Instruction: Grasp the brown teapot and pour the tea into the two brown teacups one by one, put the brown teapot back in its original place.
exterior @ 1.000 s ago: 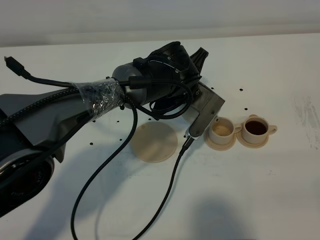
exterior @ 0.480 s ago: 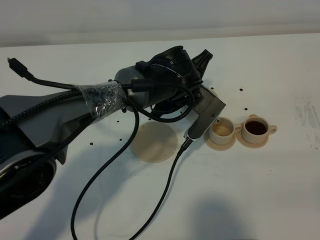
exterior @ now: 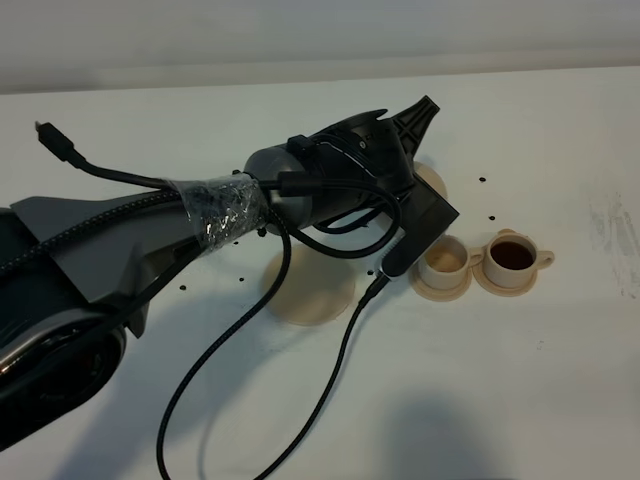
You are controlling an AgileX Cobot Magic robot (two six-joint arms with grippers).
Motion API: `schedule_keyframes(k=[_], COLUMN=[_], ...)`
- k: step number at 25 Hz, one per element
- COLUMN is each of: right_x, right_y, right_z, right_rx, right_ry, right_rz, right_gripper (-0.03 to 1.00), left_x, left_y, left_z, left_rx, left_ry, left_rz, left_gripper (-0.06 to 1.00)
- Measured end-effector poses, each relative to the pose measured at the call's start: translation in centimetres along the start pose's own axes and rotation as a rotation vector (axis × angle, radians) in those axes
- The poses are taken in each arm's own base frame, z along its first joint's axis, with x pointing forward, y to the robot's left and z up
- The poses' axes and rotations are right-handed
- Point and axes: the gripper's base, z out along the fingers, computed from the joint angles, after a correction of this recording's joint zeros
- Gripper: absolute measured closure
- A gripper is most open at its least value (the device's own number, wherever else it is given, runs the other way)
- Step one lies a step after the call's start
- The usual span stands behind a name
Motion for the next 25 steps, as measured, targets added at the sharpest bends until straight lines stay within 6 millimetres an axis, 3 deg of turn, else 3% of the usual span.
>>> schedule_keyframes(k=[25], right_x=[0.0], right_y=[0.0], right_z=[0.0], right_rx=[0.0], right_ry=[0.0], right_rz=[0.0], right_gripper=[0.76], left_x=[-2.0], left_y=[1.1], left_z=[0.1], left_rx=[-0.124], left_ry=[0.048], left_rz=[0.201], left_gripper=[0.86])
